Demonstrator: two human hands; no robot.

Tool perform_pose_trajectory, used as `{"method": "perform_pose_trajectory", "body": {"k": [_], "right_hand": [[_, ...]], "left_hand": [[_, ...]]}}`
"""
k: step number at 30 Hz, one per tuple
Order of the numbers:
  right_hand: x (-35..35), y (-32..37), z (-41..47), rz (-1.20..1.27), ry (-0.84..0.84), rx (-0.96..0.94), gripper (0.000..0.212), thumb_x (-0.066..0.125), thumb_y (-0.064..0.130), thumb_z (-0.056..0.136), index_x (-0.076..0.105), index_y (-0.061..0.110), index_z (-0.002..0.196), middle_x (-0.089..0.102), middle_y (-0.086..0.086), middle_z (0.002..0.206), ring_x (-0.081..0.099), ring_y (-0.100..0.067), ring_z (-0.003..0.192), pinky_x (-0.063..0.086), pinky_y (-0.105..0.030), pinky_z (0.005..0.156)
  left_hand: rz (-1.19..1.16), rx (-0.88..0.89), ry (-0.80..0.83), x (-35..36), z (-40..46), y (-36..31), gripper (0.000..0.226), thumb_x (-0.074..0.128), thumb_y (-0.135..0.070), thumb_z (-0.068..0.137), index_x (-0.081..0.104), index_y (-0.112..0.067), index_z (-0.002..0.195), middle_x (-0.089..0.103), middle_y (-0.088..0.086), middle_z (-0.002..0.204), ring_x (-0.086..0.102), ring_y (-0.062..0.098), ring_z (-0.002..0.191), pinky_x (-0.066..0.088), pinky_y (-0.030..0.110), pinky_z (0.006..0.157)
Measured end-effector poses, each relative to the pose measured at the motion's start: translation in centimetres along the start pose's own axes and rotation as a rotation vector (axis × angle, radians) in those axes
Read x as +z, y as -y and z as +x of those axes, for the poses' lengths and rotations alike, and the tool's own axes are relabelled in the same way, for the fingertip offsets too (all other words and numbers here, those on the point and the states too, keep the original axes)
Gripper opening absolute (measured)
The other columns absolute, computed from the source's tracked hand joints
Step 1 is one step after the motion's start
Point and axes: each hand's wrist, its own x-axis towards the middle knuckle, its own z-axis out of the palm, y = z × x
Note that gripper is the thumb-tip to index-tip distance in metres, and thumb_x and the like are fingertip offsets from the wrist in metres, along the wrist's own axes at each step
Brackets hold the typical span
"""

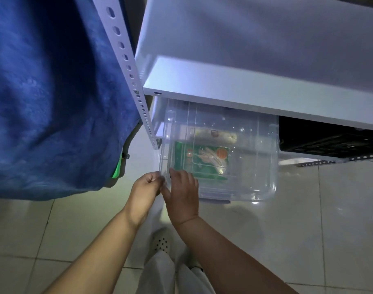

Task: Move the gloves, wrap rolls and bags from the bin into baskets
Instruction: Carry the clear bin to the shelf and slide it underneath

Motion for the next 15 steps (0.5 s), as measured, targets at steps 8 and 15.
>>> {"method": "perform_pose_trajectory", "body": {"k": [8, 15], "right_hand": [[-4.1, -7.4, -1.1, 0.011, -0.158, 0.236, 0.036, 0.07, 0.004, 0.07, 0.065, 0.013, 0.104, 0.062, -0.008, 0.101, 0.055, -0.031, 0.094, 0.044, -0.041, 0.08], [-8.1, -17.3, -2.4, 0.344, -0.333, 1.052, 0.038, 0.056, 0.016, 0.089, 0.048, -0.003, 0.121, 0.053, -0.018, 0.115, 0.052, -0.028, 0.099, 0.039, -0.036, 0.085]], "left_hand": [[0.036, -0.026, -0.066, 0.9, -0.2, 0.4, 0.012, 0.055, 0.005, 0.084, 0.062, -0.004, 0.087, 0.055, 0.013, 0.081, 0.05, 0.024, 0.078, 0.046, 0.038, 0.08], [-0.121, -0.2, -0.194, 3.6, -0.9, 0.3, 0.014, 0.048, -0.004, 0.092, 0.049, -0.007, 0.078, 0.059, 0.012, 0.077, 0.061, 0.023, 0.069, 0.054, 0.032, 0.073]]}}
